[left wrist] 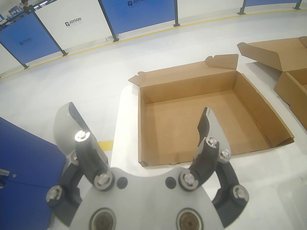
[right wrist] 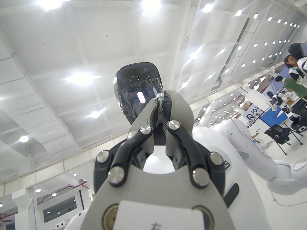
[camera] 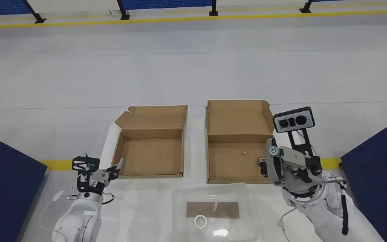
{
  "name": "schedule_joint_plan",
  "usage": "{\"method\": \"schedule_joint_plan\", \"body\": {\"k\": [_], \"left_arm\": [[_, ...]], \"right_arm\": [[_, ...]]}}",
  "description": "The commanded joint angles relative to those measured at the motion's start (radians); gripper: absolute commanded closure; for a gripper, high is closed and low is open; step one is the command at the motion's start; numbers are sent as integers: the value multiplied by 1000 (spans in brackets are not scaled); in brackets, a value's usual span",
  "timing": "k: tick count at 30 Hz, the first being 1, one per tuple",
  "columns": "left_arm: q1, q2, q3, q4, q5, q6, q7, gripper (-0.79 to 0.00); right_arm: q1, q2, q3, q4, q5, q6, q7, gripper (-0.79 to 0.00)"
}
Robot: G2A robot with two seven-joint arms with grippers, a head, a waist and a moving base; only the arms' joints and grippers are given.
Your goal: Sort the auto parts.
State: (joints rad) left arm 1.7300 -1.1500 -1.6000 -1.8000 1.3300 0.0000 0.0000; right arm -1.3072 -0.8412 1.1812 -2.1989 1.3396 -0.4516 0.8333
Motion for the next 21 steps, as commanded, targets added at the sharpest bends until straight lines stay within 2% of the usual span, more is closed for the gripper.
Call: {"method": "schedule_joint_plan", "body": {"k": [1, 21], "left_arm": [[0, 0, 0, 0, 0, 0, 0, -785], [0, 0, 0, 0, 0, 0, 0, -785]], "right_arm": [[-8, -3, 13, -2, -4, 6, 5, 0], [-47, -46, 66, -12, 22, 63, 77, 0]]}}
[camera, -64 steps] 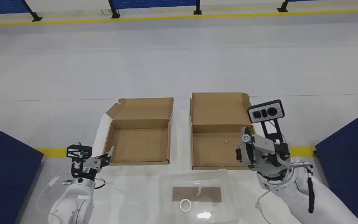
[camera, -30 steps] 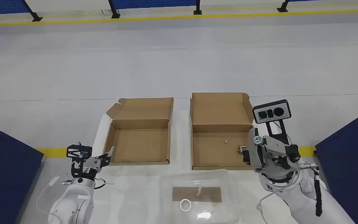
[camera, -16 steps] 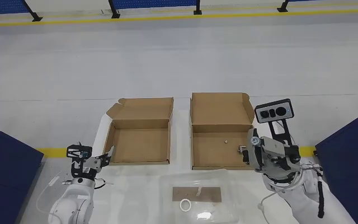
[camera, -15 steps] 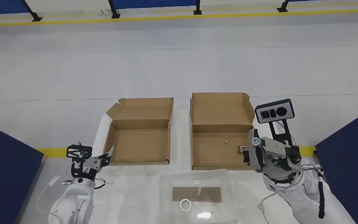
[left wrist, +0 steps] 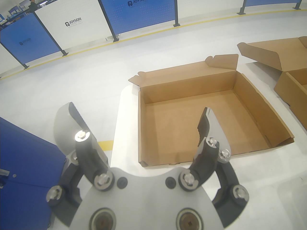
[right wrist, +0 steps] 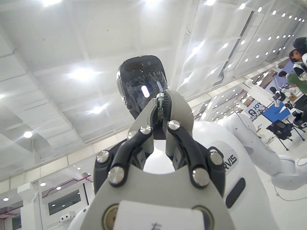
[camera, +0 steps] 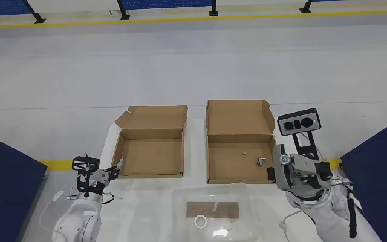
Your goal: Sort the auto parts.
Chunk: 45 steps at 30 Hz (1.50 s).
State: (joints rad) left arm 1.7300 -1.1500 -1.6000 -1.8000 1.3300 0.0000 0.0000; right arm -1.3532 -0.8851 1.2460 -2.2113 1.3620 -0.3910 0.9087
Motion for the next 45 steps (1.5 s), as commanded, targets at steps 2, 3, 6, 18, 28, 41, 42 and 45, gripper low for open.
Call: {"method": "schedule_joint_plan", "body": {"k": [2, 3, 6, 18, 28, 41, 42, 45], "left_arm": [[0, 0, 0, 0, 0, 0, 0, -785], [0, 0, 0, 0, 0, 0, 0, -785], [0, 0, 0, 0, 0, 0, 0, -785], [0, 0, 0, 0, 0, 0, 0, -785], [0, 0, 0, 0, 0, 0, 0, -785], [0, 0, 0, 0, 0, 0, 0, -785], [0, 0, 0, 0, 0, 0, 0, -785], [0, 0, 0, 0, 0, 0, 0, -785]], "right_arm": [[-4, -6, 5, 2, -3, 8, 0, 0], [-6, -8, 9, 4, -8, 9, -2, 0], [-13, -12, 28, 11, -34, 18, -11, 0], [-81, -7, 164, 6, -314, 149, -61, 0], [-167, 3, 279, 8, -529, 216, -28, 0], [-198, 14, 338, 28, -792, 323, -28, 0], [-204, 16, 347, 27, -819, 333, -23, 0], [-230, 23, 388, 33, -948, 380, -7, 0]]}}
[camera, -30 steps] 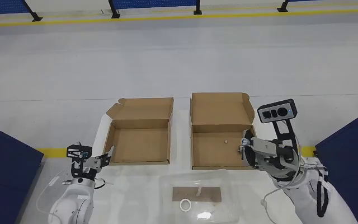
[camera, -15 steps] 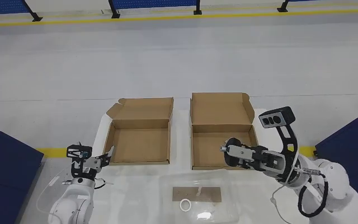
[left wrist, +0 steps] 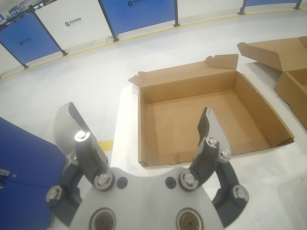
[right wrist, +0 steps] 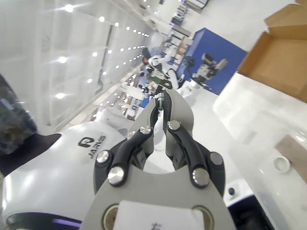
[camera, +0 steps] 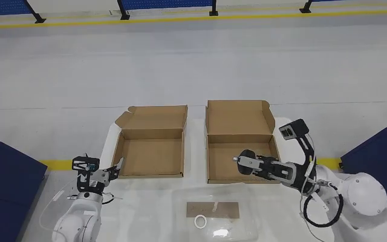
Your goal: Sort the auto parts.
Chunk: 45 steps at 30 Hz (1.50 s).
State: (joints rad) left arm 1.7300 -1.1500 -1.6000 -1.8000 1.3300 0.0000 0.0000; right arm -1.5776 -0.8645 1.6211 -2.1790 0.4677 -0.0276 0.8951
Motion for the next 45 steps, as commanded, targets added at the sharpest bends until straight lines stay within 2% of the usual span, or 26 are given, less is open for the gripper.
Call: {"method": "schedule_joint_plan", "body": {"k": [1, 4, 9, 21, 24, 31, 39, 43, 45], "left_arm": [[0, 0, 0, 0, 0, 0, 0, -785], [0, 0, 0, 0, 0, 0, 0, -785], [0, 0, 0, 0, 0, 0, 0, -785], [0, 0, 0, 0, 0, 0, 0, -785], [0, 0, 0, 0, 0, 0, 0, -785], [0, 0, 0, 0, 0, 0, 0, -785], [0, 0, 0, 0, 0, 0, 0, -785], [0, 0, 0, 0, 0, 0, 0, -785], [0, 0, 0, 0, 0, 0, 0, -785]], "right_arm": [[-16, 6, 26, 4, -107, 36, 12, 0], [-44, 12, 59, 21, -218, 68, 26, 0], [-68, 16, 77, 47, -300, 95, 33, 0], [-58, 18, 70, 76, -326, 79, 58, 0], [-43, 20, 57, 88, -389, 104, 51, 0], [159, 26, -85, 195, -623, 262, 103, 0], [402, 9, -328, 361, -845, 343, 171, 0], [509, -13, -461, 479, -895, 338, 223, 0], [519, -15, -469, 491, -898, 338, 224, 0]]}}
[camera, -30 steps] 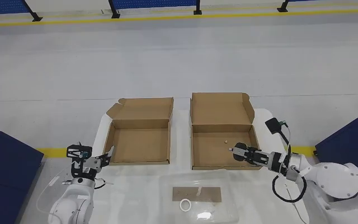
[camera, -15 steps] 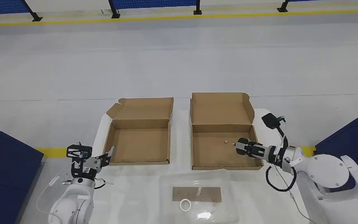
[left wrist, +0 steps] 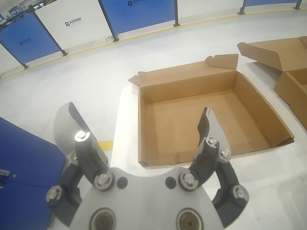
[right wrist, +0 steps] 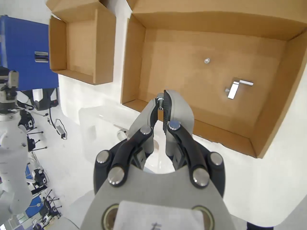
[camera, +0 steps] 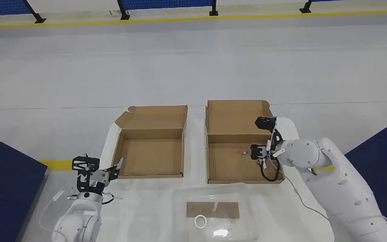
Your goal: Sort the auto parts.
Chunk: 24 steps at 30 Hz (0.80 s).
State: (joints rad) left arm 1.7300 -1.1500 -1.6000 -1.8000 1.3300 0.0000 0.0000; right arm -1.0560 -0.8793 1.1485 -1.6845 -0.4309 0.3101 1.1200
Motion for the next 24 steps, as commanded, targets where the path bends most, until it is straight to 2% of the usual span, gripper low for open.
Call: {"method": "schedule_joint_plan", "body": {"k": [1, 9, 12, 18, 24], "left_arm": [[0, 0, 0, 0, 0, 0, 0, -785], [0, 0, 0, 0, 0, 0, 0, -785], [0, 0, 0, 0, 0, 0, 0, -785], [0, 0, 0, 0, 0, 0, 0, -785], [0, 0, 0, 0, 0, 0, 0, -785]], "right_arm": [[-3, 0, 3, -3, 1, 0, -1, 0], [-9, 0, 1, -1, -8, -4, -14, 0], [15, -6, -41, 31, -78, 51, 5, 0], [146, -53, -196, 157, -119, 83, 23, 0], [265, -118, -348, 298, -126, 96, 22, 0]]}}
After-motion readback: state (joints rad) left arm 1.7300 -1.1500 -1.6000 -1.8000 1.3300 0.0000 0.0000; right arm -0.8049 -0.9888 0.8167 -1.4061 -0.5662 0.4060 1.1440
